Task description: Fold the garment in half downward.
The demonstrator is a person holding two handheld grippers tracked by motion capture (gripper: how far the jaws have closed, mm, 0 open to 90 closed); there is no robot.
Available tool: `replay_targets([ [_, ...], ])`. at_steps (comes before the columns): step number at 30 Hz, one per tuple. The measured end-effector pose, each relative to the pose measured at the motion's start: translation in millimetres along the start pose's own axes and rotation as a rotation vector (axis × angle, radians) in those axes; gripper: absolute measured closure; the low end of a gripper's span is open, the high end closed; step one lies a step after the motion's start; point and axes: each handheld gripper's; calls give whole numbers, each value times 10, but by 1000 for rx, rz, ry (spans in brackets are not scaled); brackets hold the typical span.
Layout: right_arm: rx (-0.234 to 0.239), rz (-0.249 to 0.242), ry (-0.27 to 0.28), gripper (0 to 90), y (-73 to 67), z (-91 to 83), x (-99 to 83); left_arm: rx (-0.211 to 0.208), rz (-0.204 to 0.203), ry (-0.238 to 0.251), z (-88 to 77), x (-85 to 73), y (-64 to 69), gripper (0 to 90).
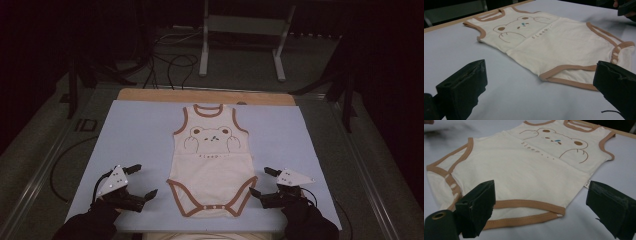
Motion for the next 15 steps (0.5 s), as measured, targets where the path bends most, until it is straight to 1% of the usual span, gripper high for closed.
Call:
replay_targets([
  [8,16,-12,-11,88,-6,20,-6,-3,4,0,1,-1,-2,0],
  [9,15,-12,-10,88,-8,21,-3,-2,-2,-2,4,5,0,0],
  [11,11,-12,-11,88,-13,20,0,-1,-1,1,1,13,7,0],
  [12,22,-6,-12,88,-19,17,4,-4,0,9,0,18,17,0],
  [13,22,-6,-12,88,-19,17,4,-11,-1,8,0,25,22,0],
  [15,20,-3,-3,88,-24,7,14,-13,6,7,5,33,30,0],
])
Point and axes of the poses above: each handheld gripper's, and its own axes: z roughly forward along the jaws, x roughly out of its top, y roughly to its right, and after that the axes turned 1 degree about y, right-handed
